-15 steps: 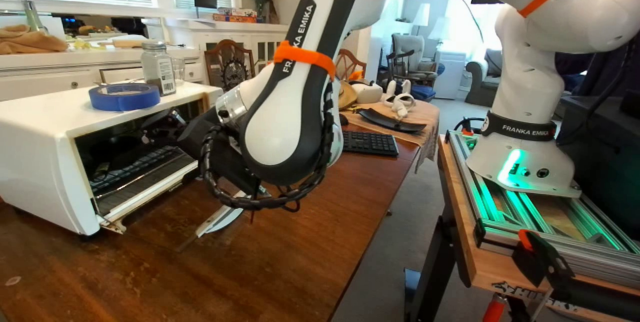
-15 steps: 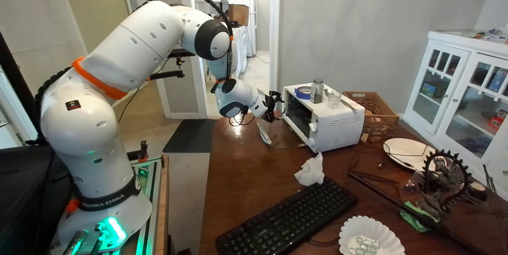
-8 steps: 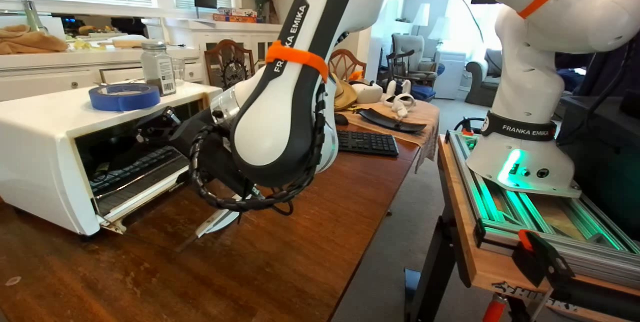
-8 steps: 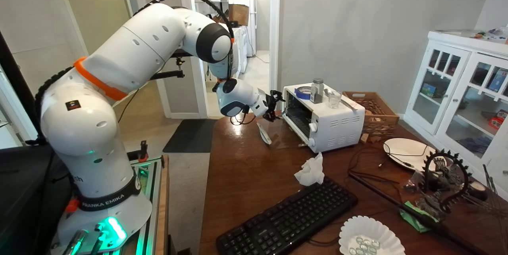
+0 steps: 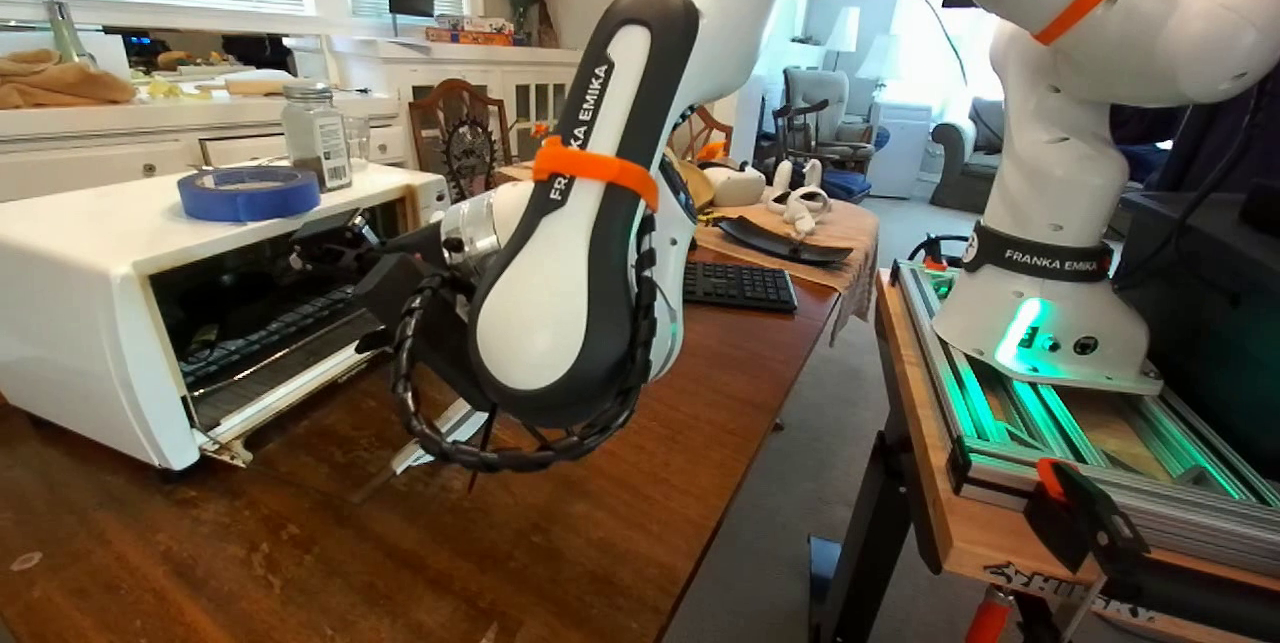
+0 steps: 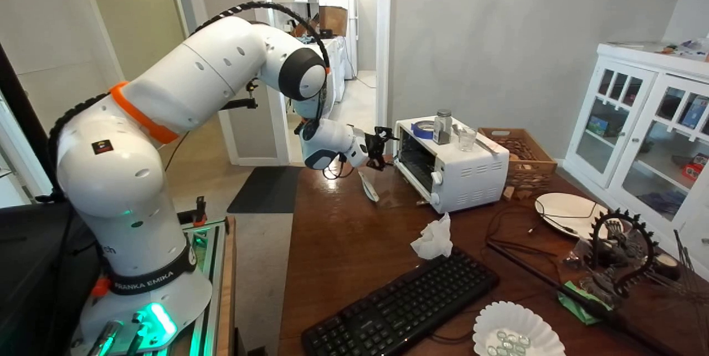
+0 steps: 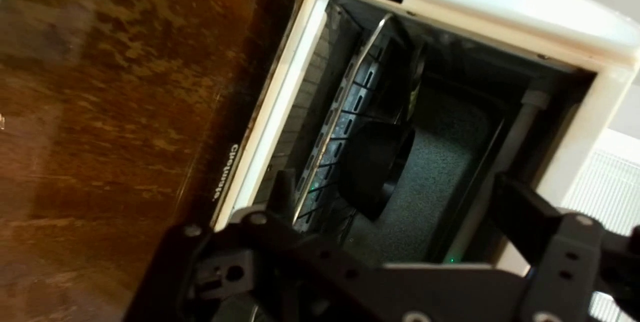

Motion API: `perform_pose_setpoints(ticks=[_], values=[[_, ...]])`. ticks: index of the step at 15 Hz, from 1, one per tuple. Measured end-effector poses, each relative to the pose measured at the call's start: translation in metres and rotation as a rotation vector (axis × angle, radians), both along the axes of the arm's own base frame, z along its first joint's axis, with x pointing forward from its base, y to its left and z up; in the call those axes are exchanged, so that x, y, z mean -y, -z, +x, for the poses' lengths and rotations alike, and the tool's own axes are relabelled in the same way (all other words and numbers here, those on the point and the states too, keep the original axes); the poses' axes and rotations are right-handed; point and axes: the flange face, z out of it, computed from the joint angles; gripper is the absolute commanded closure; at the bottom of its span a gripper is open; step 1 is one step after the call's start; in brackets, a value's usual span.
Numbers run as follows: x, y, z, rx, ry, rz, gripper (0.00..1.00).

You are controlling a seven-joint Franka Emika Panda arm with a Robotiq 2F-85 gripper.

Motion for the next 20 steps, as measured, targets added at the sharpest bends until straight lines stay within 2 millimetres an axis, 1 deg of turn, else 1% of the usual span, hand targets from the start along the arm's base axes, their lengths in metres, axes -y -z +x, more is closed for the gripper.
perform_pose_setpoints(ticks=[3,5,9,10,11,14,16,17,18,19,20], values=[[-0.003,0.01,-0.003,0.023,0.019,0.009,0.0],[-0.008,0.013,-0.001,0.026,0.024,0.024,0.0],[-0.025,0.01,0.004,0.048,-0.005,0.099,0.0],[-0.027,0.01,0.007,0.055,-0.013,0.119,0.03],[-0.028,0.01,0.01,0.061,-0.017,0.135,0.1],[-0.025,0.015,0.019,0.072,-0.015,0.164,0.39],[-0.022,0.019,0.024,0.077,-0.01,0.176,0.56],[-0.021,0.021,0.026,0.078,-0.006,0.183,0.62],[-0.02,0.022,0.028,0.079,-0.001,0.188,0.6],[-0.019,0.023,0.03,0.079,0.004,0.193,0.6],[-0.019,0.024,0.031,0.079,0.008,0.197,0.64]])
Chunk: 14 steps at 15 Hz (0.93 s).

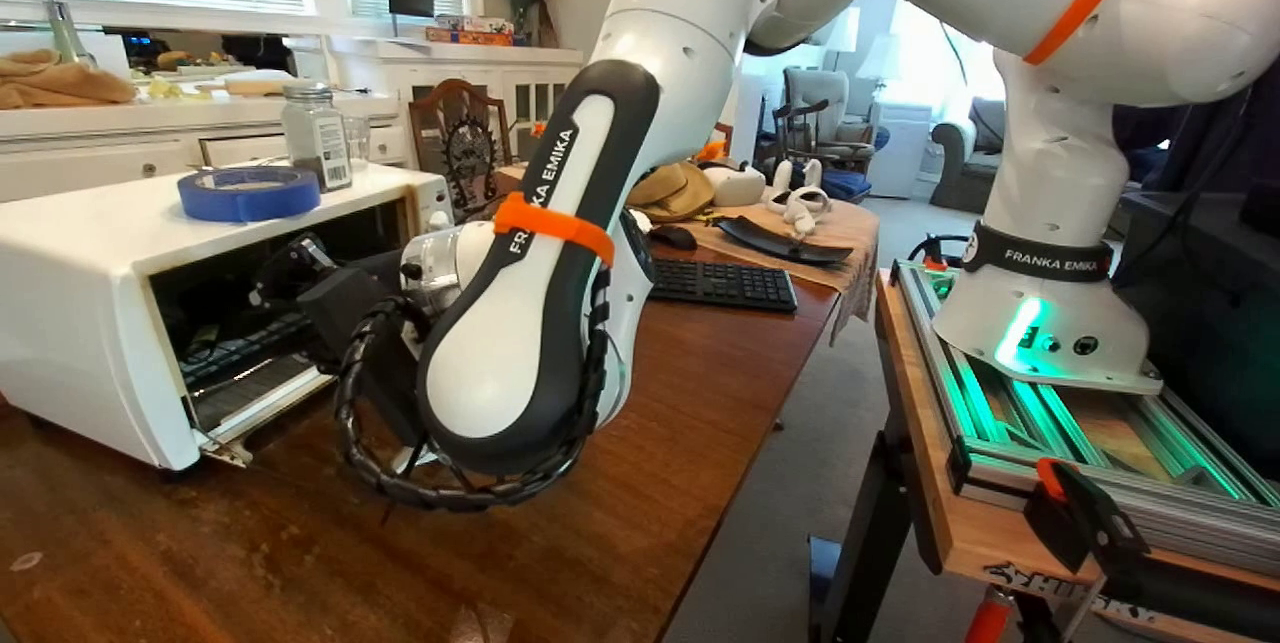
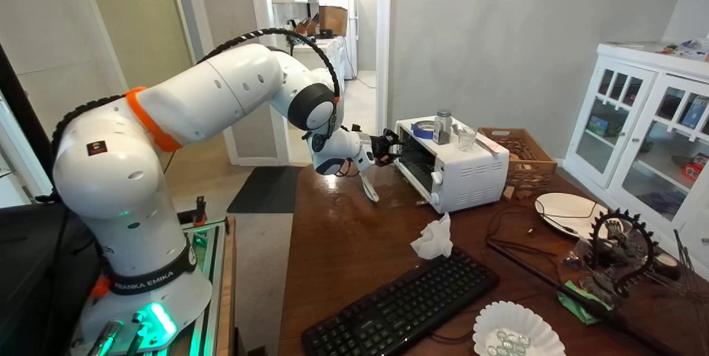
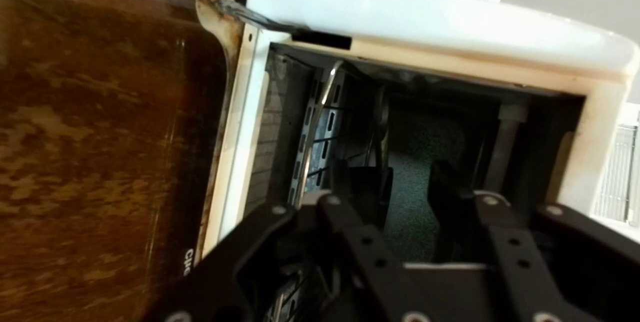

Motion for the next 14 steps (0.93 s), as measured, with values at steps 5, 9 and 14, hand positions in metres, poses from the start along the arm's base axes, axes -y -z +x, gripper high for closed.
perform_pose_setpoints(ticks=[5,9,14], values=[[-0.007,-0.001,0.006,0.003,0.004,0.031,0.59],[-0.011,0.001,0.015,-0.003,0.008,0.052,0.55],[-0.01,0.014,0.033,-0.046,0.005,0.069,0.61]])
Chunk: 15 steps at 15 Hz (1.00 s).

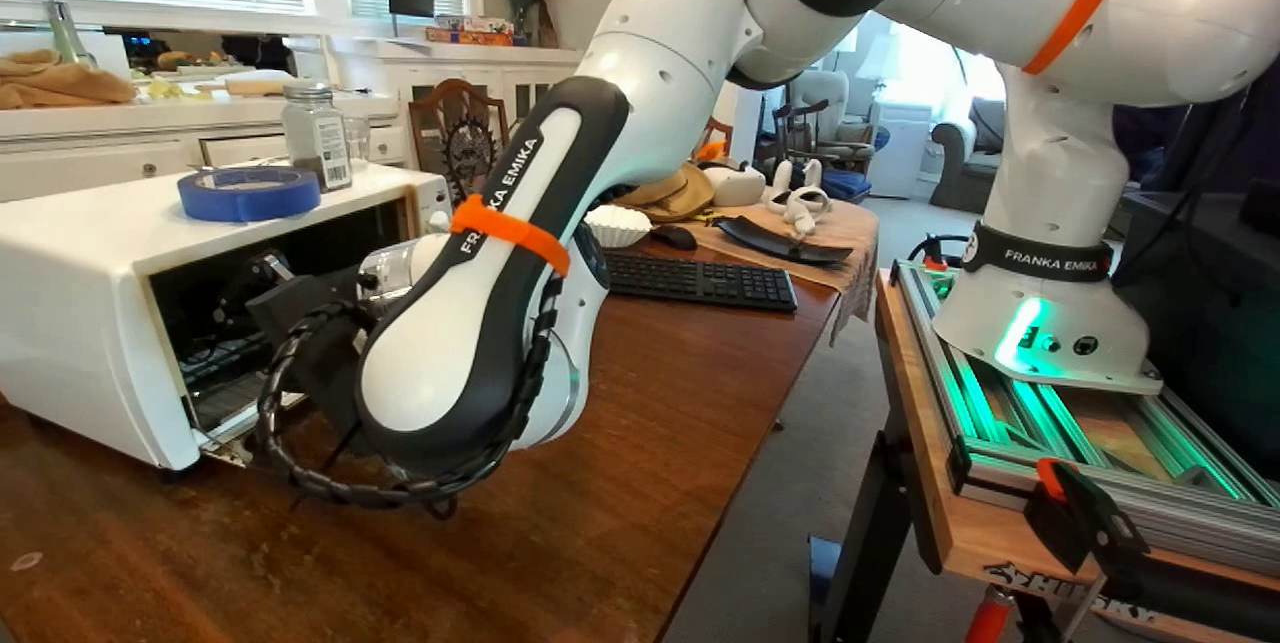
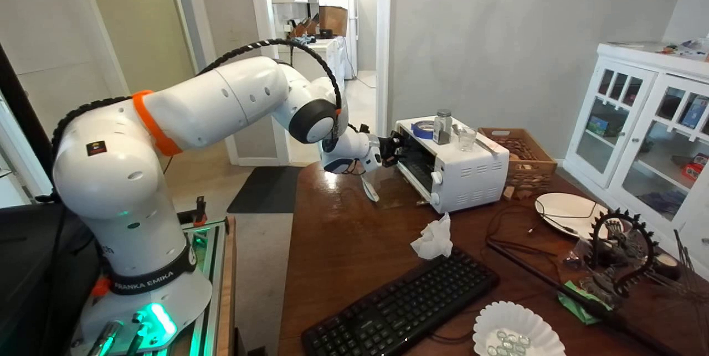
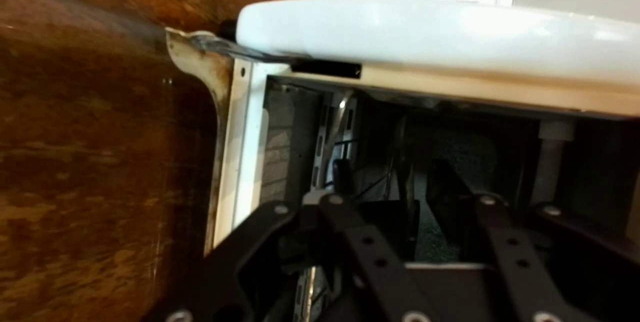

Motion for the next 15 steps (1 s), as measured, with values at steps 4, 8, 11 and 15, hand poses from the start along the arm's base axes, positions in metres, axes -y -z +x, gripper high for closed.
perform_pose_setpoints(ticks=[4,8,11,15], values=[[-0.002,0.004,0.013,-0.012,-0.001,0.017,0.65],[-0.007,-0.001,0.021,-0.001,-0.001,0.032,0.7],[-0.011,-0.003,0.026,0.005,-0.003,0.04,0.94],[-0.014,-0.004,0.028,0.017,-0.002,0.043,0.98]])
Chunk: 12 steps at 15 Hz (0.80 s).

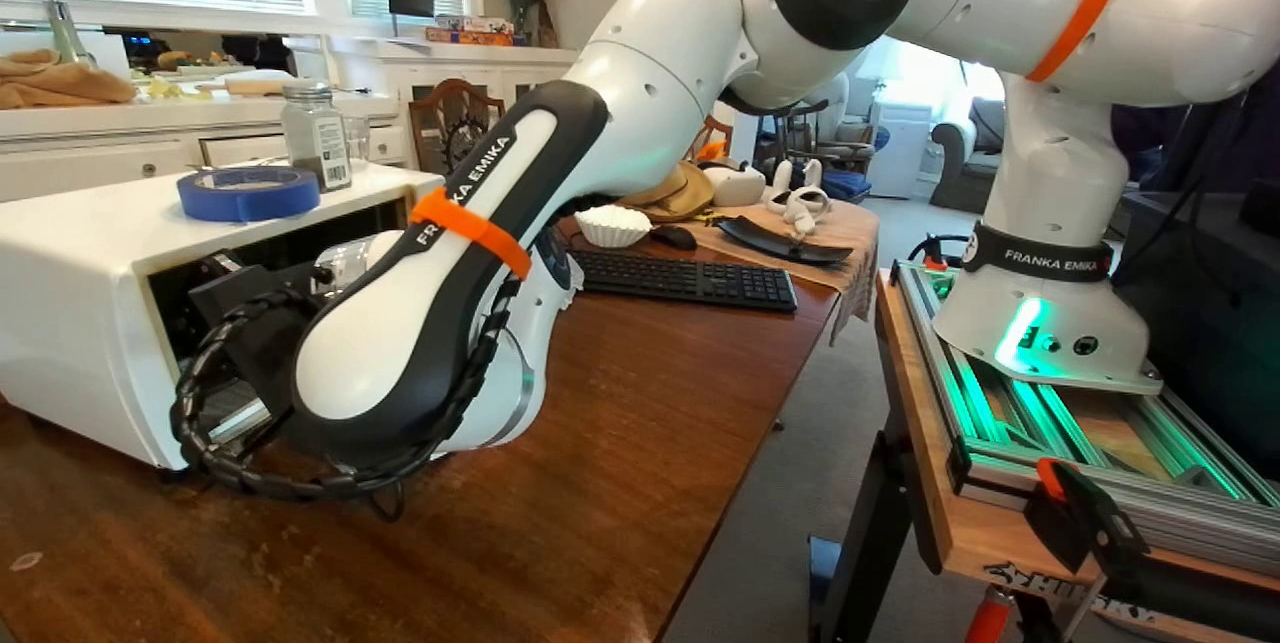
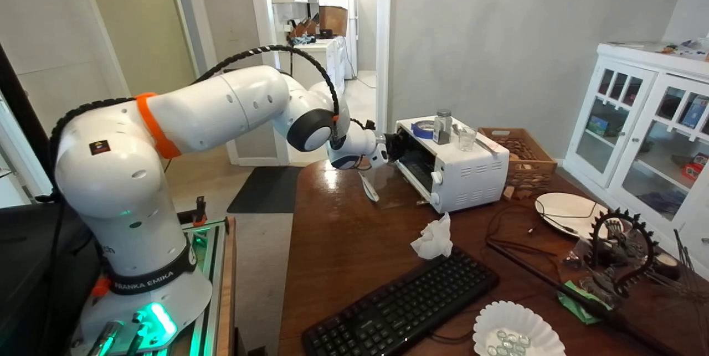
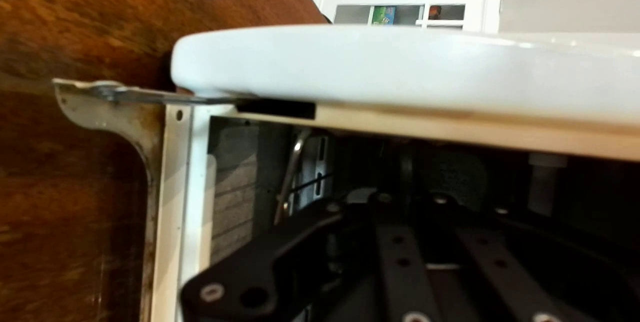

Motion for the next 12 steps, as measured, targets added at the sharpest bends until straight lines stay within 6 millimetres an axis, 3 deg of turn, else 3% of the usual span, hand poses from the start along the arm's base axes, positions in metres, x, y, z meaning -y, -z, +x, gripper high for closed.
perform_pose_setpoints(ticks=[8,12], values=[[-0.002,-0.002,0.0,0.016,-0.002,-0.011,0.98],[-0.003,-0.003,-0.013,0.067,0.026,-0.013,0.98]])
